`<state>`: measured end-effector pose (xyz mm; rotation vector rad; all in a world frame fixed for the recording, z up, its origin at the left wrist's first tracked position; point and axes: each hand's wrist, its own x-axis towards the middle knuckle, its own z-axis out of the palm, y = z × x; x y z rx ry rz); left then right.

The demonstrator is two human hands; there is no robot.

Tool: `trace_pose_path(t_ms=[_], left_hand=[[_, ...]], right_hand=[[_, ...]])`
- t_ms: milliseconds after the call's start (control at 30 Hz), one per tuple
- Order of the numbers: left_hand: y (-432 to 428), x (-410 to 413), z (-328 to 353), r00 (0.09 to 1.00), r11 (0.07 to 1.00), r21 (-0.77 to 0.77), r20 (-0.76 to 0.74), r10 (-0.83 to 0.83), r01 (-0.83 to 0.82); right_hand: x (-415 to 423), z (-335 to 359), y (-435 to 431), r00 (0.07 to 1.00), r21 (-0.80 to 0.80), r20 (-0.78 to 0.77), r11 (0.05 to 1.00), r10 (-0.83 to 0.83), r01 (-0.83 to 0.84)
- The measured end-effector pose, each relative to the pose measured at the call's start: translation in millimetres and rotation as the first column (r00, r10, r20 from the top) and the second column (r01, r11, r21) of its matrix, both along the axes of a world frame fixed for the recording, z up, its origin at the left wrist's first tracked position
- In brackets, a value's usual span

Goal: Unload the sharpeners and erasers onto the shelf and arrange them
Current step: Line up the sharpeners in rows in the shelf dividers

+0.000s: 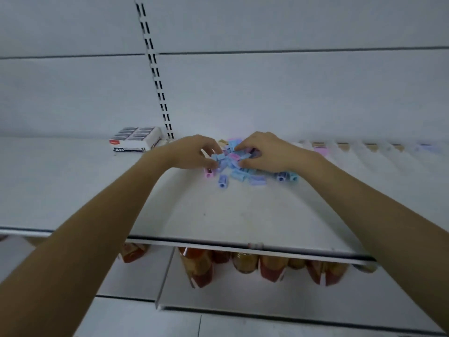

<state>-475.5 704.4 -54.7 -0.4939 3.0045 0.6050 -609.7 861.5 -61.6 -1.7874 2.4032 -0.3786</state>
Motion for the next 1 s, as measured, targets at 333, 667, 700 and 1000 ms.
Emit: trace_pose_path(t_ms=[333, 667, 700, 1000], left_hand=[[-7.6, -8.7, -16.3, 0.964, 0.934, 0.343, -0.267, -0.007, 0.102], [-13.3, -11.6, -24.7, 0.92, 0.834, 0.529, -0.385, 0.074, 0.154], [-13.7, -11.4, -24.8, 0.916, 0.816, 0.559, -0.388, 0.1, 0.147], [-18.0, -6.0, -25.0, 0.877, 0.745, 0.666, -0.385, 0.289, 0.046]], right_hand=[[8.7, -12.7, -13.8, 0.984, -0.114, 0.086, 0.98, -0.156, 0.165], [15.7, -19.4, -17.8, 0.992, -0.234, 0.028, 0.964, -0.127, 0.13], [18.6, -19.0, -17.6, 0.993, -0.248, 0.049, 0.962, -0.107, 0.116], [24.2, -18.3, -16.8, 0.983, -0.383, 0.164, 0.913, -0.081, 0.139]])
